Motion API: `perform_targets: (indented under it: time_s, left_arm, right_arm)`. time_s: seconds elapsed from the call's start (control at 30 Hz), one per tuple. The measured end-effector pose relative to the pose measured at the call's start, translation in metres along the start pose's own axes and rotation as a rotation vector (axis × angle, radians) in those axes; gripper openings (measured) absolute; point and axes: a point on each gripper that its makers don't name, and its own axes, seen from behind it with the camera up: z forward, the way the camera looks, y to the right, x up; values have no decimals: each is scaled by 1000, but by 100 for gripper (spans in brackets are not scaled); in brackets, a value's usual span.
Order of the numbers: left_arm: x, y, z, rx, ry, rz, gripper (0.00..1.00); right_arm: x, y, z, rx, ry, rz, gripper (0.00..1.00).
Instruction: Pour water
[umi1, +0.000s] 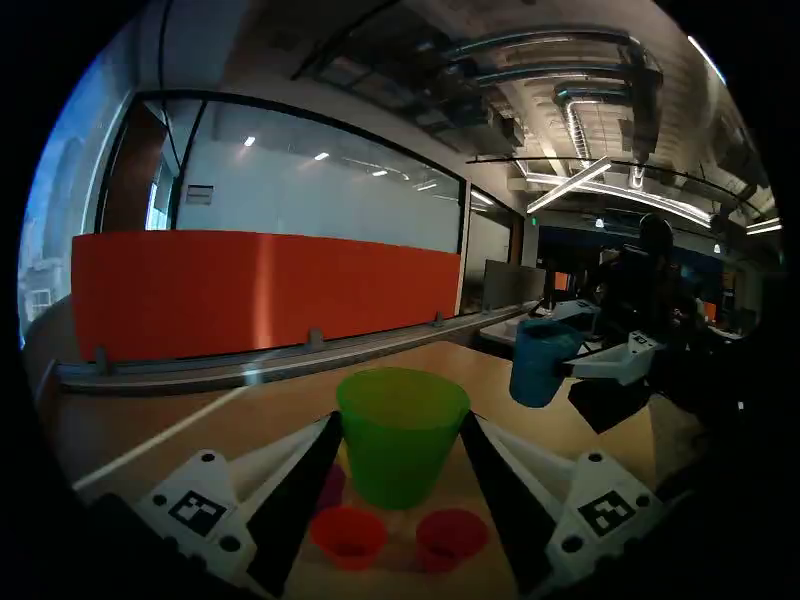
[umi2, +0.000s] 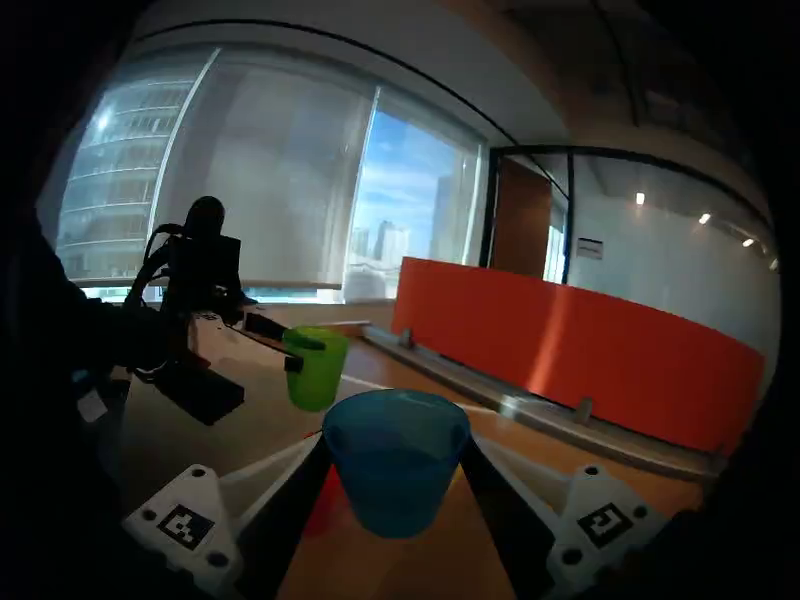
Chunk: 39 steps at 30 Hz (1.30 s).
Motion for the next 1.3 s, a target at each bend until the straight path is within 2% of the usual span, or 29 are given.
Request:
perform_targets:
  time_s: [0.3, 0.4, 0.67, 1.0, 1.3]
  left_arm:
    - [-15, 5, -11, -12, -9, -21, 86]
    - [-17, 6, -15, -12, -10, -19, 86]
    - [-21, 14, -24, -35, -17, -8, 86]
    - [-27, 23, -29, -69, -24, -5, 86]
    - [-29, 29, -29, -94, -25, -10, 86]
  right_arm:
    - [26, 2, 22, 32, 25, -72, 90]
    - [35, 2, 29, 44, 37, -88, 90]
    - [47, 3, 45, 58, 47, -177, 90]
    - [65, 2, 58, 75, 61, -237, 90]
    - [83, -6, 67, 80, 79, -354, 90]
